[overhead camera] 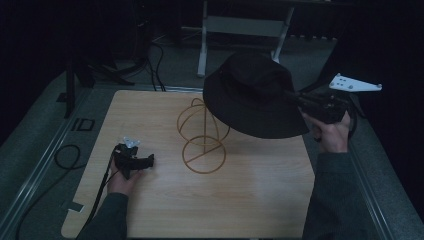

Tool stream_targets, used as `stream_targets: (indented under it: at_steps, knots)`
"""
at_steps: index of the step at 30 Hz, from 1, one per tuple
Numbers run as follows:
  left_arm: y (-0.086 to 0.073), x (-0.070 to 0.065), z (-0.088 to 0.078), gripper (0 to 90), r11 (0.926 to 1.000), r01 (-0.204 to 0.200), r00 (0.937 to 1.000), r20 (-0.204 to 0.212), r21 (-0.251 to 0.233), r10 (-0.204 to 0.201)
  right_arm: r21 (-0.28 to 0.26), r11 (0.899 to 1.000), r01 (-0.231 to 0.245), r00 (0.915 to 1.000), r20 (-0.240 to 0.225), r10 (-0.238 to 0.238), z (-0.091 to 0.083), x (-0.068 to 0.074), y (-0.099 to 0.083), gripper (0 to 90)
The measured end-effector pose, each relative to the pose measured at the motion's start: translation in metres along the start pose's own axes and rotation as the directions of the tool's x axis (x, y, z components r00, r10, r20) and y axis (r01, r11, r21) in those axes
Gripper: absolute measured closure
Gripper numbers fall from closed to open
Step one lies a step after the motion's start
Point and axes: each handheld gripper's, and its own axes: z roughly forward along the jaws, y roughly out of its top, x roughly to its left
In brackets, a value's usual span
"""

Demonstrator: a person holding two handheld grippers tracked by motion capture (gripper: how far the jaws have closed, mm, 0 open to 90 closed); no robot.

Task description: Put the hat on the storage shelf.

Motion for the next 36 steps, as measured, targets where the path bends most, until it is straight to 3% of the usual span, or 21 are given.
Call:
stream_targets:
  at_steps: [16, 36]
  knots:
    - [0.000, 0.000, 0.000, 9.1, 1.0000, 0.000, 1.0000, 0.000, 0.000, 0.000, -0.013, 1.000, 0.003, 0.9985, -0.055, -0.004, 0.015, 0.009, 0.000, 87.8]
    - [0.000, 0.000, 0.000, 9.1, 1.0000, 0.000, 1.0000, 0.000, 0.000, 0.000, -0.010, 1.000, 0.018, 0.9916, -0.128, -0.019, 0.048, 0.026, -0.002, 87.8]
